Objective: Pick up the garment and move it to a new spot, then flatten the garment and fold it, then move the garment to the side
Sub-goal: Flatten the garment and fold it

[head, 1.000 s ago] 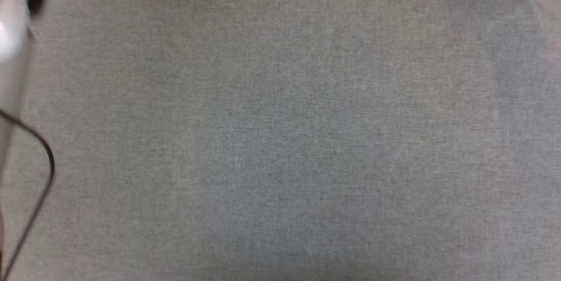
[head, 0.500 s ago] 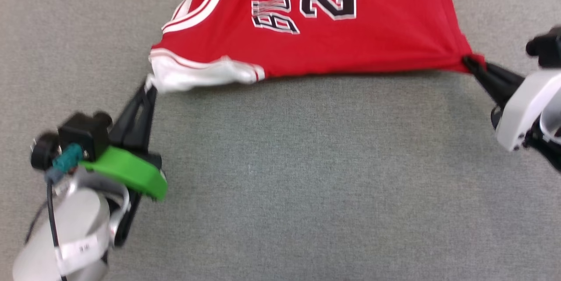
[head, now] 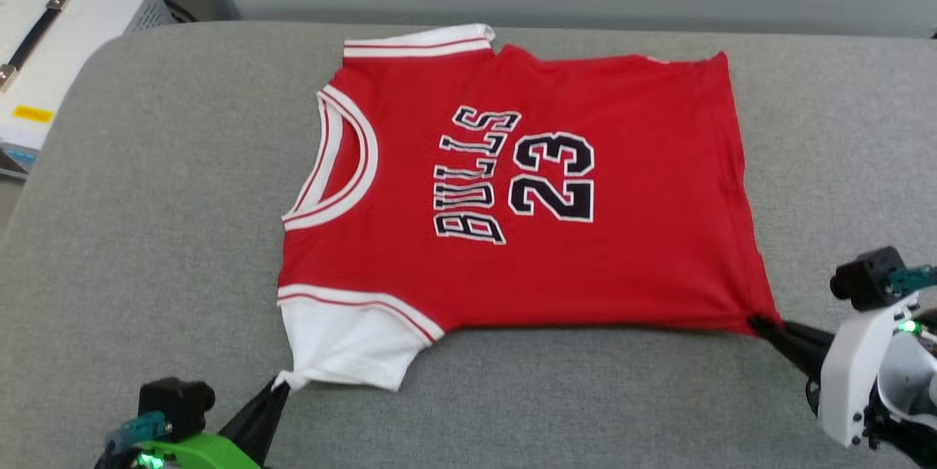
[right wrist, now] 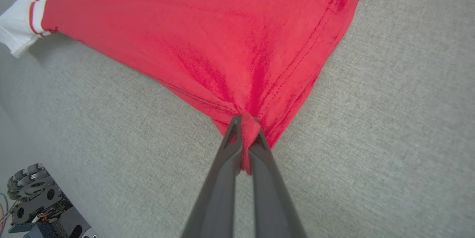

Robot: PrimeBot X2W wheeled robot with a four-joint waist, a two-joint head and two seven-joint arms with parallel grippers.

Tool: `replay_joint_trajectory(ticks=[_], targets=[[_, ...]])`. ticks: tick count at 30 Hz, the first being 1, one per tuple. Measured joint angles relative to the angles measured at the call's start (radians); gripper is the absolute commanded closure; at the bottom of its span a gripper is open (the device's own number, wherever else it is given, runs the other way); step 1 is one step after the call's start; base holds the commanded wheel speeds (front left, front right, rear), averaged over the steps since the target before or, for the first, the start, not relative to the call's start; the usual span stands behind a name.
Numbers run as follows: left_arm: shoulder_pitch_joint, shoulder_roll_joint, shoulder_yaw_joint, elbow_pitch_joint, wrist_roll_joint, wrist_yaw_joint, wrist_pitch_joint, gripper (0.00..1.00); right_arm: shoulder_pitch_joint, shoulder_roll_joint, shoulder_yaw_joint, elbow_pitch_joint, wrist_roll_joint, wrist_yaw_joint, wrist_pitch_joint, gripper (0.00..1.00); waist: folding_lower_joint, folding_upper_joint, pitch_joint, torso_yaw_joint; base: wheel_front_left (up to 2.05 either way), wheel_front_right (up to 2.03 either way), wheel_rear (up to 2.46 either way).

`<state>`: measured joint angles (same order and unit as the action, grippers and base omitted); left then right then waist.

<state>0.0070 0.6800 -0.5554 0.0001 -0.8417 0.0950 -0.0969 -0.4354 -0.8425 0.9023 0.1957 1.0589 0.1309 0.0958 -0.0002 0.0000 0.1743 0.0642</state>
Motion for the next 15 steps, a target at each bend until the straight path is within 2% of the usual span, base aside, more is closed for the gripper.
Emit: replay_joint_trajectory(ticks=[9,15], targets=[[0.149,0.017,-0.005,-0.04,-0.094,0.042,0.056,1.0,0.237,-0.054,-0.056,-0.065,0.057,0.0,0.006,1.0,0.0,0.0,-0.088,-0.003,0.0,0.0,0.0],[0.197,0.032,-0.011,-0.078,-0.128,0.06,0.087,1.0,0.348,-0.056,-0.118,-0.09,0.067,0.0,0.015,1.0,0.0,0.0,-0.113,-0.008,0.0,0.0,0.0]])
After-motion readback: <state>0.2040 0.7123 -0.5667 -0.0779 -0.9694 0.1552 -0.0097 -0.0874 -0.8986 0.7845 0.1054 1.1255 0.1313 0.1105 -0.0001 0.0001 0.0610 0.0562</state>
